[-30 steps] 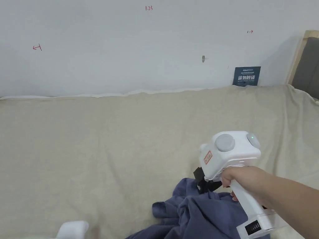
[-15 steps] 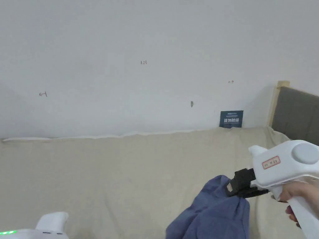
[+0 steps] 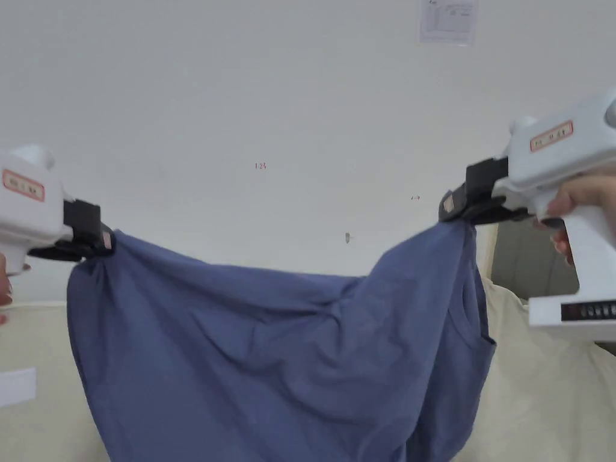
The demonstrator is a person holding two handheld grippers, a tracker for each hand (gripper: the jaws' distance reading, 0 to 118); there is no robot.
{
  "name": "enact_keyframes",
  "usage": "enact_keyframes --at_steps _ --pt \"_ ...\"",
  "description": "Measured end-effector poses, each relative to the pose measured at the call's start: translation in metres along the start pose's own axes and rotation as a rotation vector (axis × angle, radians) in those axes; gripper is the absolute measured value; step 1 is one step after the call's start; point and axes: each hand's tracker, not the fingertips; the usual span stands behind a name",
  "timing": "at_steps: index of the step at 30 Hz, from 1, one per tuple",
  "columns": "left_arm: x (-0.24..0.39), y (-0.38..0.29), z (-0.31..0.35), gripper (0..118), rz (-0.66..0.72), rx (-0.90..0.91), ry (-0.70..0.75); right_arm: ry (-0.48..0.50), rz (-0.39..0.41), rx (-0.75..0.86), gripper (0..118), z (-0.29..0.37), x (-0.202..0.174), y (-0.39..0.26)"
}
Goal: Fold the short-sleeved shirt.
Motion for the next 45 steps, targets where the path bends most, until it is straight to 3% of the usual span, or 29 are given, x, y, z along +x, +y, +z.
enact_keyframes --at_steps 8,14,18,26,31,36,39,43,45 --pt "-0.003 0.094 0.005 5 -0.022 0.196 0.082 -0.053 0.050 0.140 3 -0.029 -0.045 0.078" --pt "-0.019 0.143 -0.037 5 -0.016 0.297 0.135 -0.088 0.033 0.183 3 -0.090 -0.050 0.120" --pt "-0.031 0.156 -0.071 5 0.009 0.341 0.143 -0.115 0.080 0.221 3 -0.127 -0.053 0.130" --pt "-0.052 0.149 -0.129 5 0.034 0.383 0.178 -0.129 0.090 0.286 3 -0.193 -0.043 0.125" --pt "-0.064 0.116 -0.151 5 0.031 0.363 0.170 -0.163 0.180 0.207 3 -0.222 -0.029 0.090" --pt "-0.071 0.039 -0.159 5 0.023 0.282 0.138 -0.176 0.262 0.136 3 -0.239 -0.004 0.016" --pt "-0.075 -0.031 -0.168 5 -0.001 0.174 0.133 -0.163 0.251 0.011 3 -0.246 0.013 -0.043" --pt "-0.090 -0.131 -0.170 5 0.118 0.000 0.096 -0.120 0.249 -0.085 3 -0.237 0.033 -0.130" --pt "-0.091 -0.177 -0.166 5 0.090 -0.077 0.111 -0.108 0.251 -0.127 3 -0.226 0.042 -0.173"
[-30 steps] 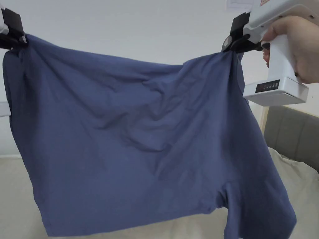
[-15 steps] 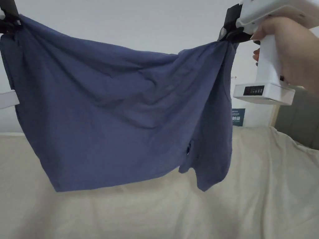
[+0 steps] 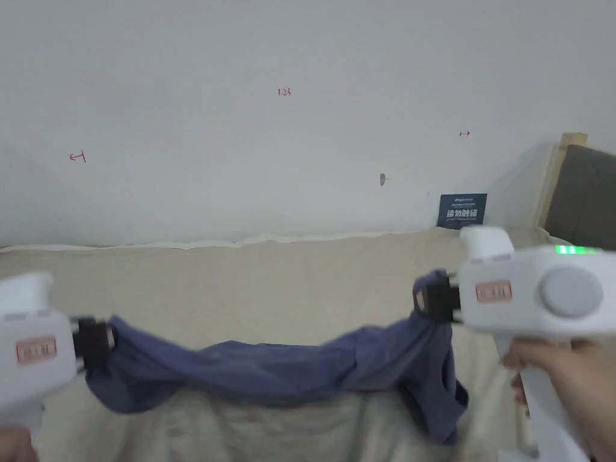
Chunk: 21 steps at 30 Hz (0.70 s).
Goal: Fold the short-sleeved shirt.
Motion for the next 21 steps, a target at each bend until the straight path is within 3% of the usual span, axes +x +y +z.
enact_keyframes --at_steps 3,8,11,17,21 --pt "-0.007 -0.058 0.018 5 -0.020 -0.026 -0.043 0.051 0.031 -0.046 3 0.018 0.002 -0.063" --pt "-0.007 -0.123 0.074 5 -0.014 -0.012 -0.096 0.088 -0.024 -0.046 3 0.069 -0.004 -0.147" --pt "-0.009 -0.135 0.114 5 -0.034 0.025 -0.095 0.075 -0.009 0.005 3 0.104 -0.013 -0.174" --pt "-0.007 -0.136 0.189 5 -0.094 0.131 -0.084 0.120 -0.059 0.013 3 0.159 -0.016 -0.200" --pt "-0.013 -0.141 0.189 5 -0.089 0.049 -0.071 0.079 0.015 -0.091 3 0.161 -0.018 -0.212"
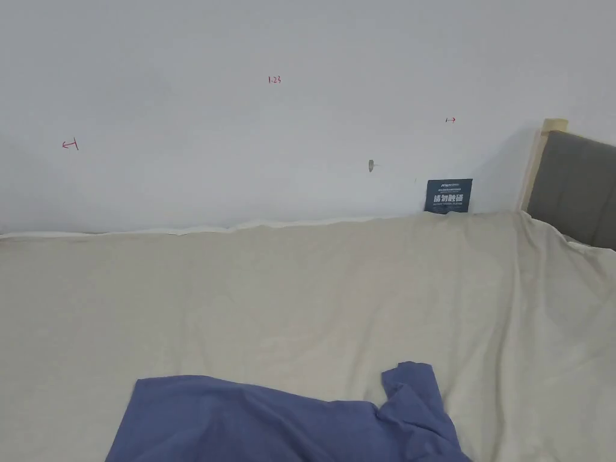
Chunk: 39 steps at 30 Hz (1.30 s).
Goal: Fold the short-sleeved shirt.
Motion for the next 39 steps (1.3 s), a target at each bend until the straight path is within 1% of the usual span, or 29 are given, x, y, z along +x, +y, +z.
enact_keyframes --at_steps 1,3,6,7,8,9,10,11,12,13,14,15,16,17,19,21,23,25,27,28,29,30,31,32,33,34,35,36,39 --pt "-0.003 -0.001 -0.010 5 0.010 -0.061 0.016 0.001 -0.008 -0.031 3 -0.007 0.002 -0.002" --pt "-0.014 -0.011 -0.049 5 0.046 -0.195 0.021 -0.004 -0.053 -0.123 3 -0.033 0.008 -0.007" --pt "-0.037 -0.040 -0.119 5 0.114 -0.416 0.019 -0.046 -0.170 -0.246 3 -0.085 0.023 -0.019" --pt "-0.042 -0.049 -0.133 5 0.128 -0.452 0.042 -0.061 -0.192 -0.290 3 -0.097 0.026 -0.023" --pt "-0.048 -0.060 -0.145 5 0.170 -0.484 0.061 -0.092 -0.220 -0.290 3 -0.106 0.029 -0.025" --pt "-0.040 -0.067 -0.147 5 0.194 -0.496 0.075 -0.107 -0.248 -0.308 4 -0.115 0.033 -0.028" --pt "-0.040 -0.072 -0.148 7 0.231 -0.494 0.085 -0.118 -0.272 -0.300 11 -0.115 0.033 -0.028" --pt "-0.040 -0.076 -0.146 16 0.258 -0.481 0.090 -0.122 -0.310 -0.276 28 -0.112 0.034 -0.028" --pt "-0.041 -0.077 -0.143 42 0.277 -0.461 0.095 -0.108 -0.333 -0.252 57 -0.108 0.034 -0.027" --pt "-0.041 -0.078 -0.140 91 0.277 -0.447 0.088 -0.095 -0.342 -0.245 98 -0.103 0.034 -0.028" --pt "-0.040 -0.079 -0.132 114 0.281 -0.441 0.074 -0.097 -0.343 -0.251 112 -0.101 0.035 -0.028" --pt "-0.040 -0.081 -0.127 118 0.291 -0.435 0.063 -0.110 -0.347 -0.253 114 -0.097 0.034 -0.027" --pt "-0.040 -0.080 -0.121 118 0.295 -0.416 0.037 -0.132 -0.346 -0.217 113 -0.091 0.034 -0.027" --pt "-0.038 -0.078 -0.116 118 0.304 -0.389 0.027 -0.159 -0.330 -0.178 113 -0.084 0.034 -0.027" --pt "-0.044 -0.072 -0.104 118 0.282 -0.400 0.050 -0.225 -0.291 -0.126 113 -0.071 0.031 -0.024" --pt "-0.039 -0.058 -0.086 118 0.220 -0.342 0.076 -0.254 -0.271 -0.065 113 -0.054 0.028 -0.020" --pt "-0.032 -0.042 -0.066 118 0.193 -0.269 0.066 -0.230 -0.276 -0.010 113 -0.036 0.019 -0.012" --pt "-0.022 -0.027 -0.043 118 0.187 -0.185 0.009 -0.203 -0.270 0.005 113 -0.017 0.005 -0.003" --pt "-0.010 -0.015 -0.015 118 0.189 -0.035 -0.013 -0.139 -0.243 0.129 110 0.005 -0.015 0.001" --pt "-0.006 -0.010 -0.006 118 0.187 0.018 -0.026 -0.112 -0.227 0.177 104 0.014 -0.023 0.003" --pt "-0.001 -0.007 0.004 117 0.175 0.065 -0.040 -0.088 -0.195 0.225 96 0.022 -0.032 0.005" --pt "0.004 -0.004 0.014 116 0.158 0.110 -0.040 -0.082 -0.158 0.279 79 0.030 -0.042 0.007" --pt "0.008 -0.001 0.021 110 0.130 0.146 -0.019 -0.104 -0.123 0.316 44 0.034 -0.050 0.009" --pt "0.012 0.001 0.028 96 0.103 0.179 0.006 -0.119 -0.078 0.343 12 0.037 -0.058 0.011" --pt "0.015 0.004 0.033 67 0.077 0.209 0.025 -0.137 -0.042 0.364 0 0.037 -0.062 0.013" --pt "0.018 0.005 0.035 3 0.057 0.219 0.046 -0.124 -0.032 0.387 0 0.038 -0.064 0.012" --pt "0.019 0.007 0.031 0 0.044 0.201 0.076 -0.099 -0.016 0.398 0 0.039 -0.066 0.014" --pt "0.019 0.005 0.030 0 0.053 0.216 0.068 -0.084 -0.019 0.400 0 0.037 -0.066 0.015" --pt "0.009 0.013 0.006 0 0.096 0.184 0.016 -0.082 -0.039 0.408 0 0.029 -0.064 0.020"
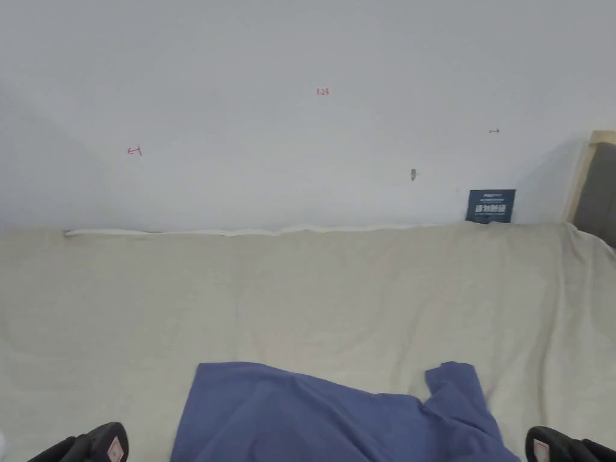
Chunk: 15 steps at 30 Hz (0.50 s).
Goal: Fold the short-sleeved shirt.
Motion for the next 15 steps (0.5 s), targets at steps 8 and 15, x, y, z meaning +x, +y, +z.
enact_keyframes --at_steps 8,15 --pt "-0.015 0.098 -0.212 0 -0.007 -0.295 -0.024 0.076 0.008 -0.026 0 -0.056 0.017 0.002" --pt "-0.033 0.075 -0.403 3 -0.346 -0.654 0.207 0.094 -0.085 -0.073 0 -0.101 0.048 -0.014"
